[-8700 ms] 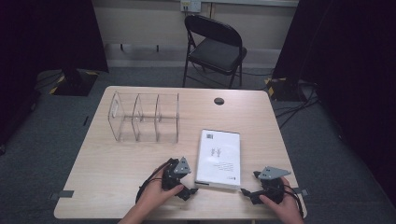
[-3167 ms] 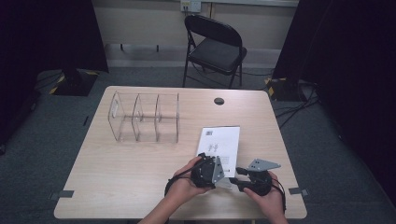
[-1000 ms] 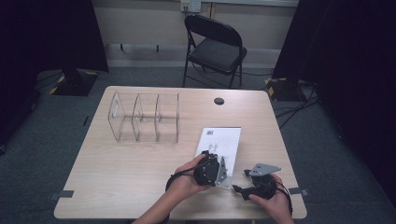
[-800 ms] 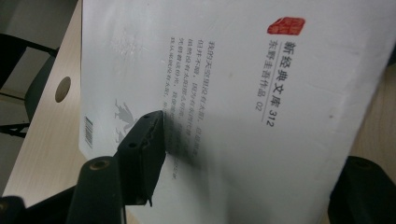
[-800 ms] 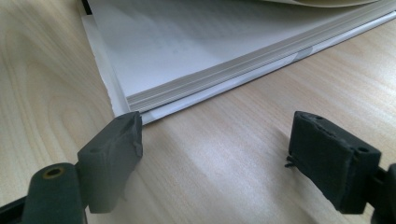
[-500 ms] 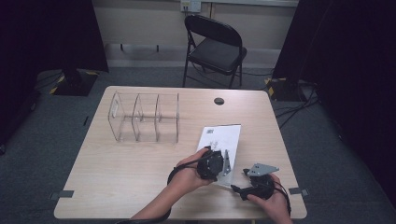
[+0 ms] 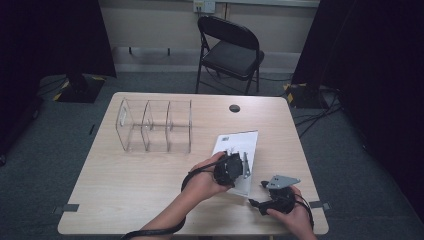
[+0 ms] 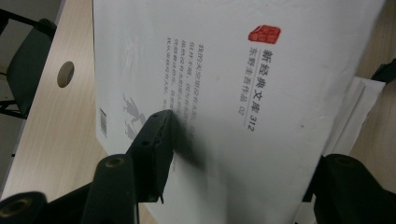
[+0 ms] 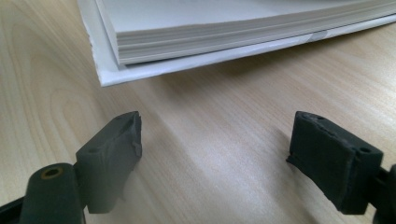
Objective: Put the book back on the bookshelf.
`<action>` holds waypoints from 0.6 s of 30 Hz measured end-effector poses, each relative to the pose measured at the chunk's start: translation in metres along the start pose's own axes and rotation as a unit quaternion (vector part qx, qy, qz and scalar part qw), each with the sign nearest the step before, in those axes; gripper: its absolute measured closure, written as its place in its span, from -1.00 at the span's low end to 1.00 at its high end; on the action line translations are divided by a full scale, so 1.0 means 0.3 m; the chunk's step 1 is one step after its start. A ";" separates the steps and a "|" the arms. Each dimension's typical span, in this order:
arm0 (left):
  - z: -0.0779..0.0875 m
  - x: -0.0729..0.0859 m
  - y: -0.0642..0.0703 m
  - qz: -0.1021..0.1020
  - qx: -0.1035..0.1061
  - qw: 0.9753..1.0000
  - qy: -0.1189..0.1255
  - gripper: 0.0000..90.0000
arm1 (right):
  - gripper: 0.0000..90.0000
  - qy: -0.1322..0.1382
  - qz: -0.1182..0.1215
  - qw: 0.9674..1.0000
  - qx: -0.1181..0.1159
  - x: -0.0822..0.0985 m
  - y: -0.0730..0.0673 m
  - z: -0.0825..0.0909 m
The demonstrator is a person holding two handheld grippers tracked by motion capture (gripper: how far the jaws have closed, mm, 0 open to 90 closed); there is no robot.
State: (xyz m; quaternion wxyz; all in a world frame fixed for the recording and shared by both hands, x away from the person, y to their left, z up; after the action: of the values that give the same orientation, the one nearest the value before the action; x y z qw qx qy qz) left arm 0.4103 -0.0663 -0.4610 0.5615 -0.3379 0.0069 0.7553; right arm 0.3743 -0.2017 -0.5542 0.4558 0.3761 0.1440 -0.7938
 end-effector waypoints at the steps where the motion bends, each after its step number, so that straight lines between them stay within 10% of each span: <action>1: 0.000 0.000 0.000 0.000 0.000 1.000 0.000 -0.01 | -0.64 0.000 0.000 1.000 0.000 0.000 0.000 0.000; 18: 0.000 -0.042 0.007 0.011 0.003 0.999 -0.035 -0.01 | -0.70 0.006 0.032 0.999 0.035 -0.055 0.021 -0.053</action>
State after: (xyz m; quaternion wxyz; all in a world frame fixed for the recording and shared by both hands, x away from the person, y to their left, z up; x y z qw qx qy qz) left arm 0.4103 -0.0777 -0.4553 0.5543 -0.3099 -0.0070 0.7725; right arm 0.3921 -0.1859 -0.5522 0.4665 0.4009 0.1070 -0.7812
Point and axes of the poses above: each handheld gripper's, and its own axes: z roughly backward along the jaws, x roughly out of its underside, y roughly to its right, the point moved 8 cm from there along -z, roughly forward along the jaws, and after that the axes turned 9 degrees about z, right-handed, at the moved point
